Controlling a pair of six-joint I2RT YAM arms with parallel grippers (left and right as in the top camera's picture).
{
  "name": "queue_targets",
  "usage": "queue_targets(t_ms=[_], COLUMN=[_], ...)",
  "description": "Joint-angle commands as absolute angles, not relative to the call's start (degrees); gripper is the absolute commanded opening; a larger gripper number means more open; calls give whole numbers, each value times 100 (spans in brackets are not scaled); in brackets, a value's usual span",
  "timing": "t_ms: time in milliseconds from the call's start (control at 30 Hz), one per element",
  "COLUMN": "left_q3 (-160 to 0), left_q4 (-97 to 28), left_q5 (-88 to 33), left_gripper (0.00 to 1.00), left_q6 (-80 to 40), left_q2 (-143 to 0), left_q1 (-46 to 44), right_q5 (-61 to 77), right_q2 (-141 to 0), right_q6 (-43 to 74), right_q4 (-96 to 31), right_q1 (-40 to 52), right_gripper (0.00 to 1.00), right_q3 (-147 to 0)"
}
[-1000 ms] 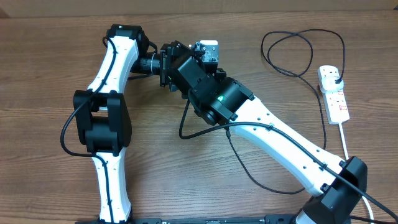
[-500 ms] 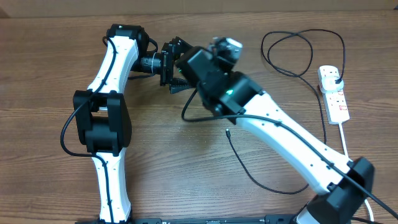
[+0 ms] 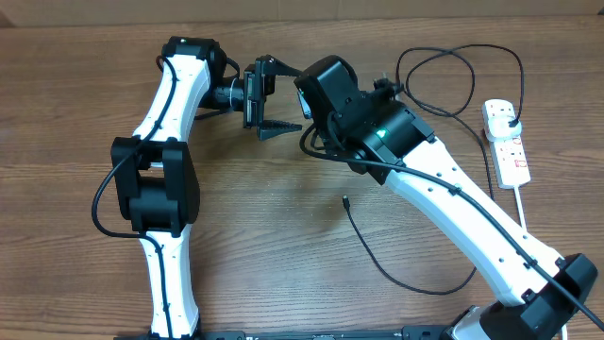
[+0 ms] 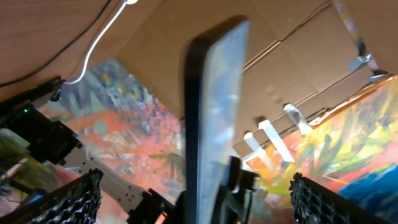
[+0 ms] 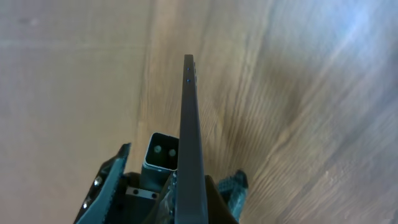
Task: Plug charger to phone and switch on socket
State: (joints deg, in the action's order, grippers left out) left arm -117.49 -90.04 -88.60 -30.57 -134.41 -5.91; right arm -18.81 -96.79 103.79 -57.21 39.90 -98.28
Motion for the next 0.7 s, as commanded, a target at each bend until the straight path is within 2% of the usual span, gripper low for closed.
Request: queue_targets(t_ms=[0, 133, 400, 667], left_q3=[-11876, -11876, -11876, -11876], left_q4=[-8997, -9000, -9000, -8995], left_q5=[-9059, -9059, -9059, -9059], left_gripper=[94, 82, 80, 72], left_q6=[-3498, -3798, -3909, -4058], left_q2=[-13430, -13430, -13430, -13430], left_q1=[-617, -617, -620, -620], right_q5=[-1789, -1796, -1787, -1682], right_q2=[-9496, -9550, -9771, -9832], right_q6=[11690, 11898, 11915, 11915], right_q4=[-5804, -5767, -5500, -5450], right_q1=[4010, 4010, 4010, 4014], right_gripper=[4, 4, 4, 4], right_q3=[-9939, -9920, -9870, -9867])
